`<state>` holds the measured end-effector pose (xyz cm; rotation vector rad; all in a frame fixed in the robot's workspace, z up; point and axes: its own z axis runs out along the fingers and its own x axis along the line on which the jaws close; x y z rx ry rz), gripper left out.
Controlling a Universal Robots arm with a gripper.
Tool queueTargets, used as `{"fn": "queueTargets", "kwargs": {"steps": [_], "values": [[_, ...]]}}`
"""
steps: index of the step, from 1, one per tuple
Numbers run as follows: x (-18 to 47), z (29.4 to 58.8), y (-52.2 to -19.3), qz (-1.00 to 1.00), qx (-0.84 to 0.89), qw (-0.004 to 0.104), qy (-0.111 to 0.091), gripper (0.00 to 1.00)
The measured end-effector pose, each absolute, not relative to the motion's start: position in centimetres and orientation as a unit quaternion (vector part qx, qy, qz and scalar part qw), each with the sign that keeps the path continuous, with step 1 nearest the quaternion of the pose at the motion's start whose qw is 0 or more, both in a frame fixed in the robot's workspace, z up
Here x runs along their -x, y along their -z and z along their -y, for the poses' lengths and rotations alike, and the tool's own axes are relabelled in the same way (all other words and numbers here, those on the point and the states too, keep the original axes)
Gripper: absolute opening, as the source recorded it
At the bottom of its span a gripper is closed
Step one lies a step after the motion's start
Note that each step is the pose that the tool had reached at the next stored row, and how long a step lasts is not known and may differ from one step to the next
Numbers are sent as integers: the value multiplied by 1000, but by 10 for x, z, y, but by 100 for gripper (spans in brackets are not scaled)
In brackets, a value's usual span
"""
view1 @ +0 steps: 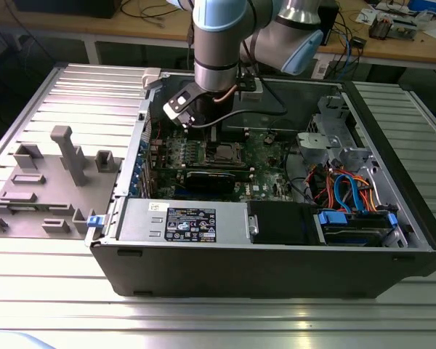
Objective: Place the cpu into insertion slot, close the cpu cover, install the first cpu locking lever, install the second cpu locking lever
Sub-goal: 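Close the cpu cover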
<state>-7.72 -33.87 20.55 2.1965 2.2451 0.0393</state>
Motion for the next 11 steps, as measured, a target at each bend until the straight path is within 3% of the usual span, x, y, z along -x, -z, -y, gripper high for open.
{"fn": "queueTargets", "kwargs": {"steps": [11], "values": [[74, 339, -205, -715, -699, 0, -11, 11]]}}
